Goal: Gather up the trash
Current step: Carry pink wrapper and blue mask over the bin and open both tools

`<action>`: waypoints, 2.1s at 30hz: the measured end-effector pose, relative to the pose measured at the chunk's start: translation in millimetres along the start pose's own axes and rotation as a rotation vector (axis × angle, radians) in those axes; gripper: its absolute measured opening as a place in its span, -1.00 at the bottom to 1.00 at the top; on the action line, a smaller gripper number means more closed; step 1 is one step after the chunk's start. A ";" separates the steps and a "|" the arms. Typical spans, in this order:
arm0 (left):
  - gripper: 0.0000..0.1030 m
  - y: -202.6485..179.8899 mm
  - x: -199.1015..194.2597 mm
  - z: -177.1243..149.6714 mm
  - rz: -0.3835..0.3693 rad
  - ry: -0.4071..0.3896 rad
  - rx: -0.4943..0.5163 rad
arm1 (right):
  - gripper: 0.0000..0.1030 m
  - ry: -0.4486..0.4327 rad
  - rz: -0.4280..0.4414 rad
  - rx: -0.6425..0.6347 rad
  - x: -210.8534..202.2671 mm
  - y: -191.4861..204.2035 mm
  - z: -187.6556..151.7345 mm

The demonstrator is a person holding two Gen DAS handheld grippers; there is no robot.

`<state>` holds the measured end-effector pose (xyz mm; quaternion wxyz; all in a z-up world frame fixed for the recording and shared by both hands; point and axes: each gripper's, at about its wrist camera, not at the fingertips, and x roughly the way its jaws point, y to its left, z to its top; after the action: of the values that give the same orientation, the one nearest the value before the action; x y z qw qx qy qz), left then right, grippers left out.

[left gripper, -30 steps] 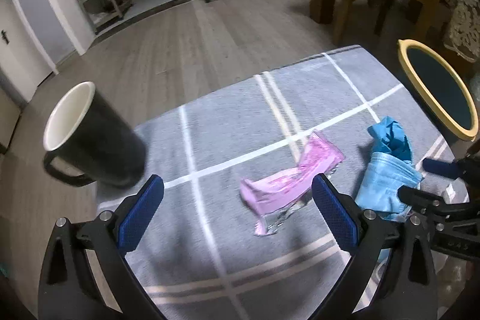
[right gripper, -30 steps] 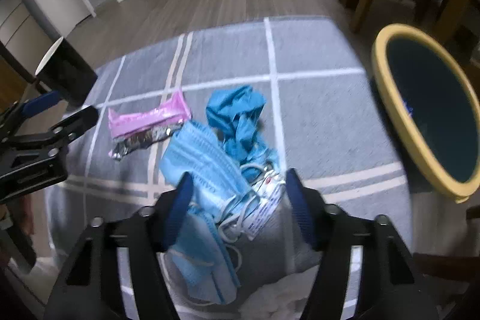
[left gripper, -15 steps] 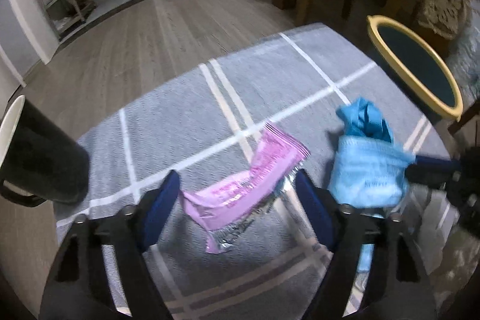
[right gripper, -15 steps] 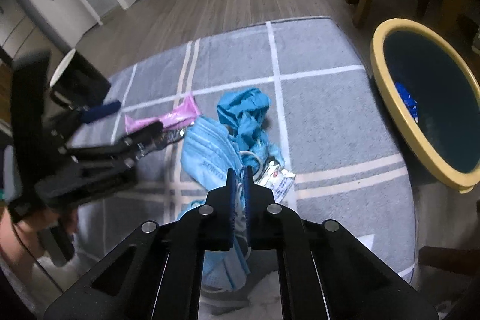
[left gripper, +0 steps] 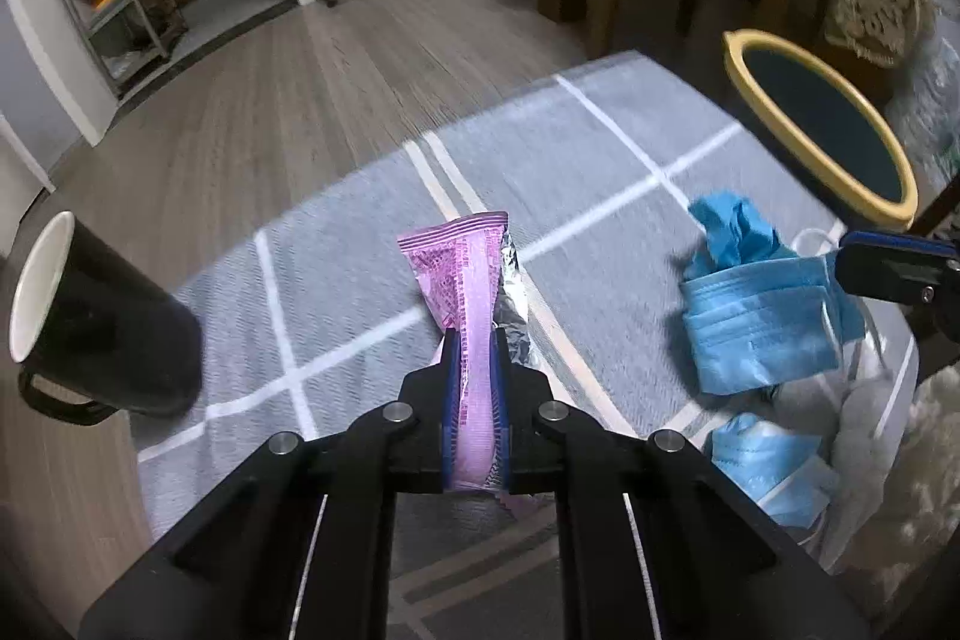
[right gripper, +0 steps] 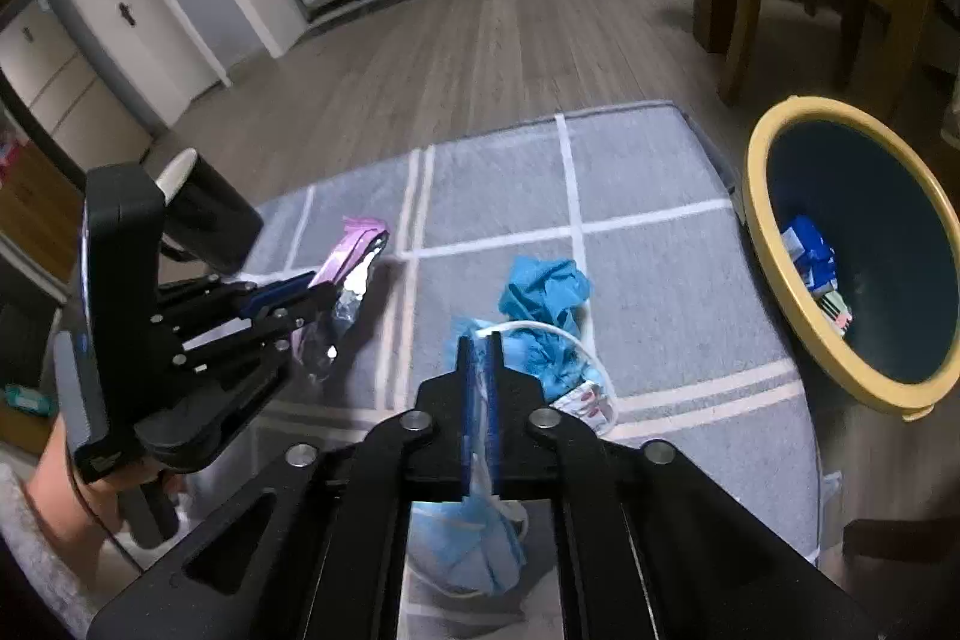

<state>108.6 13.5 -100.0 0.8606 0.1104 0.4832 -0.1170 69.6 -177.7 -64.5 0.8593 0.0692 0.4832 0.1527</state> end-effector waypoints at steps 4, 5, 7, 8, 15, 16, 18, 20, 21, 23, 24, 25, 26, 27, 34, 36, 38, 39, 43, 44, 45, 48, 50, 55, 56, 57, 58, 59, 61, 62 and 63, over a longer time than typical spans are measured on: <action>-0.84 5.9 -14.2 3.1 -0.002 -0.034 -0.030 | -0.92 -0.035 0.002 0.025 -14.3 -7.1 5.3; -0.84 7.1 -17.7 3.7 -0.007 -0.041 -0.037 | -0.92 -0.041 0.006 0.034 -17.3 -9.5 7.7; -0.84 9.3 -23.8 4.9 -0.010 -0.053 -0.042 | -0.92 -0.052 0.013 0.046 -22.3 -11.1 10.0; -0.84 9.5 -26.6 5.6 -0.012 -0.060 -0.044 | -0.92 -0.057 0.013 0.049 -23.6 -10.8 10.9; -0.84 9.7 -45.7 16.3 -0.015 -0.117 -0.052 | -0.92 -0.120 0.015 0.037 -50.3 -9.9 25.4; -0.84 9.3 -48.0 18.2 -0.016 -0.124 -0.052 | -0.92 -0.132 0.012 0.034 -56.2 -10.7 29.3; -0.84 6.2 -54.2 24.1 -0.025 -0.144 -0.053 | -0.92 -0.152 0.008 0.035 -65.6 -13.4 35.3; -0.84 0.3 -61.1 30.9 -0.019 -0.164 -0.038 | -0.92 -0.169 -0.004 0.032 -75.1 -18.3 42.5; -0.84 -3.8 -63.2 32.3 -0.015 -0.171 -0.027 | -0.92 -0.181 -0.015 0.028 -81.4 -21.8 47.4; -0.84 -14.1 -69.9 38.1 0.003 -0.190 0.002 | -0.92 -0.205 -0.032 0.025 -93.8 -30.7 56.1; -0.84 -20.1 -73.2 41.5 0.007 -0.196 0.016 | -0.92 -0.216 -0.042 0.025 -100.4 -36.4 60.9; -0.84 -25.3 -75.5 44.4 0.001 -0.202 0.024 | -0.92 -0.225 -0.050 0.026 -104.8 -40.6 64.0; -0.84 -31.9 -78.6 48.1 -0.006 -0.210 0.033 | -0.92 -0.237 -0.060 0.030 -112.0 -46.9 67.8; -0.84 -35.8 -80.4 50.6 -0.010 -0.214 0.039 | -0.92 -0.247 -0.069 0.035 -118.4 -55.6 72.2; -0.84 -79.0 -95.2 69.2 -0.039 -0.252 0.113 | -0.92 -0.279 -0.149 0.069 -142.3 -114.2 89.2; -0.84 -91.9 -97.7 73.0 -0.055 -0.261 0.127 | -0.92 -0.280 -0.176 0.088 -143.4 -133.7 89.9; -0.84 -107.0 -100.2 77.4 -0.074 -0.269 0.144 | -0.92 -0.275 -0.176 0.128 -142.2 -152.7 89.2; -0.84 -111.0 -100.9 78.6 -0.081 -0.270 0.149 | -0.92 -0.271 -0.177 0.146 -140.8 -161.4 89.3; -0.84 -138.7 -96.0 91.1 -0.137 -0.262 0.164 | -0.92 -0.240 -0.173 0.209 -131.5 -192.8 87.9; -0.84 -145.7 -94.3 95.0 -0.150 -0.257 0.164 | -0.92 -0.226 -0.173 0.223 -127.8 -199.2 87.6; -0.84 -154.9 -90.0 99.9 -0.169 -0.247 0.163 | -0.92 -0.211 -0.172 0.238 -123.6 -205.4 86.9; -0.84 -182.5 -72.1 113.5 -0.209 -0.214 0.166 | -0.92 -0.167 -0.179 0.278 -110.5 -221.0 84.1; -0.84 -197.2 -61.8 118.6 -0.215 -0.198 0.181 | -0.92 -0.151 -0.188 0.296 -105.7 -228.6 82.8; -0.84 -229.5 -29.0 130.6 -0.222 -0.141 0.215 | -0.92 -0.101 -0.209 0.344 -92.5 -247.7 76.2; -0.84 -233.4 -23.1 133.0 -0.224 -0.131 0.216 | -0.92 -0.094 -0.212 0.349 -91.1 -250.3 75.2; -0.84 -235.9 -17.4 135.5 -0.224 -0.123 0.215 | -0.92 -0.091 -0.214 0.354 -91.0 -251.3 74.7; -0.84 -238.9 -12.1 136.9 -0.224 -0.115 0.214 | -0.92 -0.088 -0.216 0.358 -90.8 -252.5 73.9; -0.84 -240.4 -8.9 135.7 -0.224 -0.108 0.214 | -0.92 -0.085 -0.221 0.360 -90.6 -253.4 73.3; -0.84 -245.8 1.2 136.3 -0.219 -0.090 0.223 | -0.92 -0.073 -0.223 0.372 -89.8 -256.3 70.8; -0.84 -249.3 6.7 137.0 -0.218 -0.082 0.231 | -0.92 -0.071 -0.220 0.378 -90.2 -255.6 69.3; -0.84 -252.7 10.4 137.7 -0.217 -0.077 0.242 | -0.92 -0.070 -0.218 0.381 -90.0 -256.1 68.6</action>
<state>147.0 -268.8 -58.3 0.8413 0.1559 0.4412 -0.2707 134.2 -447.1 -24.0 0.8583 0.1828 0.4779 -0.0378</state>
